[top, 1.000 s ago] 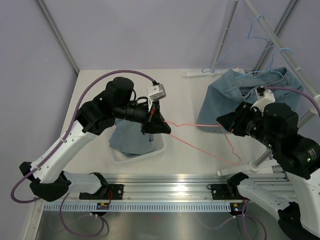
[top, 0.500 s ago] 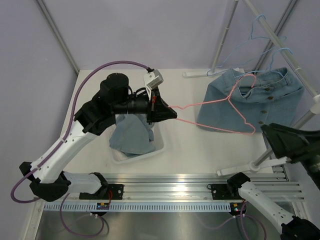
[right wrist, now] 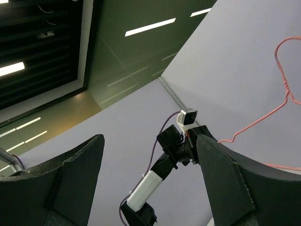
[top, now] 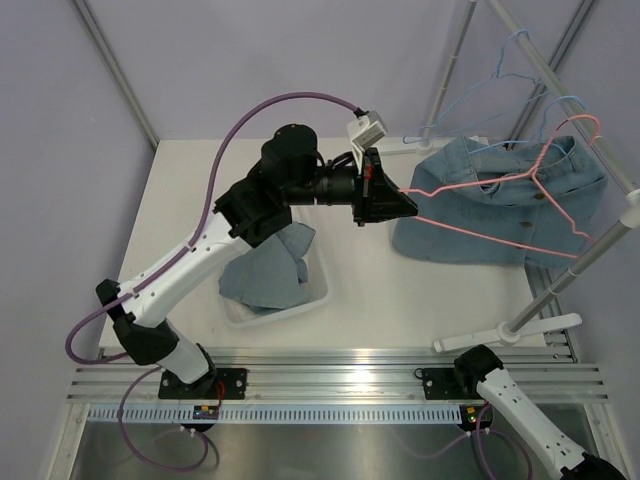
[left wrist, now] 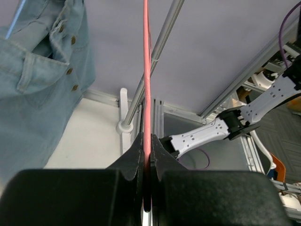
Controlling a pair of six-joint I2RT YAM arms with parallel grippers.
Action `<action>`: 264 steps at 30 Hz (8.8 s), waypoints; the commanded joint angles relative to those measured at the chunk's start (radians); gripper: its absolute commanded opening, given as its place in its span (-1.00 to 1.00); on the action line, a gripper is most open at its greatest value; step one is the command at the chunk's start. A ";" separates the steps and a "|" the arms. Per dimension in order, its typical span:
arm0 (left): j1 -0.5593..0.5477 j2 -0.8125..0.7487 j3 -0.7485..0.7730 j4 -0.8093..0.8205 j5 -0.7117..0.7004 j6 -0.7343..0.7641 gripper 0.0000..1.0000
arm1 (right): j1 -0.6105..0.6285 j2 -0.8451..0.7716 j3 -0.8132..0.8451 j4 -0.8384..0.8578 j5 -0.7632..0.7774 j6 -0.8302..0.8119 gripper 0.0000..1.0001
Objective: Remove the skirt from the hanger
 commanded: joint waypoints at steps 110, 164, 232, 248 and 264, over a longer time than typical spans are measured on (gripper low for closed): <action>0.013 0.403 0.492 0.238 -0.187 0.129 -1.00 | 0.004 -0.092 -0.156 -0.134 0.054 0.080 0.80; 0.058 -0.514 -0.299 -0.328 -0.391 0.043 -1.00 | 0.004 0.503 -0.351 0.183 -0.242 -0.046 0.65; 0.056 -0.581 -0.410 -0.352 -0.331 0.048 0.61 | 0.346 0.750 -0.333 0.009 0.315 -0.136 -1.00; -0.002 -0.658 -0.544 -0.273 -0.125 0.026 0.52 | 0.346 0.795 -0.259 -0.011 0.347 -0.146 -1.00; -0.004 -0.601 -0.436 -0.388 -0.426 0.169 0.58 | 0.348 0.598 -0.305 0.084 0.051 -0.199 -1.00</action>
